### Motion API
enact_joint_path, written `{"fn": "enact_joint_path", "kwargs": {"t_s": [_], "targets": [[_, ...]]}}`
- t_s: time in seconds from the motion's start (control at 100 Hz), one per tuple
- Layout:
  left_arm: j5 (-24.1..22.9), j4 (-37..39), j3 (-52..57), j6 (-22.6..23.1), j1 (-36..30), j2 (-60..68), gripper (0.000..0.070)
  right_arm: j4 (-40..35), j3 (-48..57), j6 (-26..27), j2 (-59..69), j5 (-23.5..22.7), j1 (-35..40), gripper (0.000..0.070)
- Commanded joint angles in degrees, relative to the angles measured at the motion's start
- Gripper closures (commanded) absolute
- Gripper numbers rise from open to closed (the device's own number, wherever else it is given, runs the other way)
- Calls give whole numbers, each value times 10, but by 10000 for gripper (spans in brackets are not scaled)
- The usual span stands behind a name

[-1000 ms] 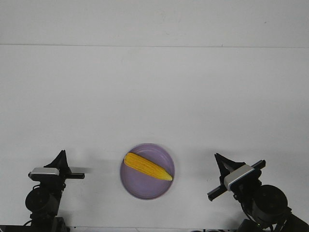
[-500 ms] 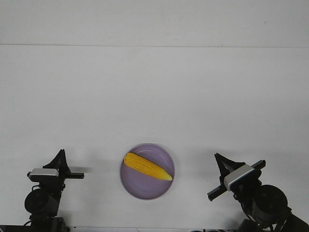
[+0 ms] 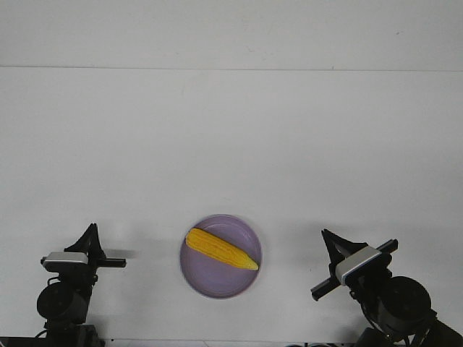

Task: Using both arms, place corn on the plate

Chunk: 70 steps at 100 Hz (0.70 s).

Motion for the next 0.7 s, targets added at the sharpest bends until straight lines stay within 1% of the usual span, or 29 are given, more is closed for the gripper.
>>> {"fn": "enact_joint_path", "kwargs": {"t_s": [0.0, 0.02, 0.1, 0.17, 0.21, 0.25, 0.33, 0.41, 0.56, 0.59, 0.69], "targets": [[-2, 5, -12, 4, 1, -1, 685, 6, -2, -23, -3, -10, -42, 684], [-2, 5, -12, 4, 1, -1, 686, 8, -7, -23, -7, -20, -58, 684], [-2, 5, -12, 4, 1, -1, 686, 46, -49, -23, -33, -103, -166, 684], [-2, 5, -12, 4, 1, -1, 685, 93, -108, -24, -70, -171, -264, 684], [-2, 5, -12, 4, 1, -1, 686, 118, -146, -23, -93, -196, -318, 684], [-2, 5, -12, 4, 1, -1, 685, 139, -184, -20, -117, -210, -365, 684], [-2, 5, -12, 4, 1, -1, 686, 170, -256, -7, -161, -222, -434, 684], [-2, 5, -12, 4, 1, -1, 685, 202, -316, -3, -198, -220, -469, 684], [-2, 5, -12, 4, 1, -1, 685, 267, -400, -2, -237, -207, -477, 684], [-2, 5, -12, 4, 1, -1, 685, 254, -402, -2, -237, -207, -477, 684], [-2, 6, -12, 4, 1, -1, 686, 259, -402, -3, -237, -207, -476, 684]]}}
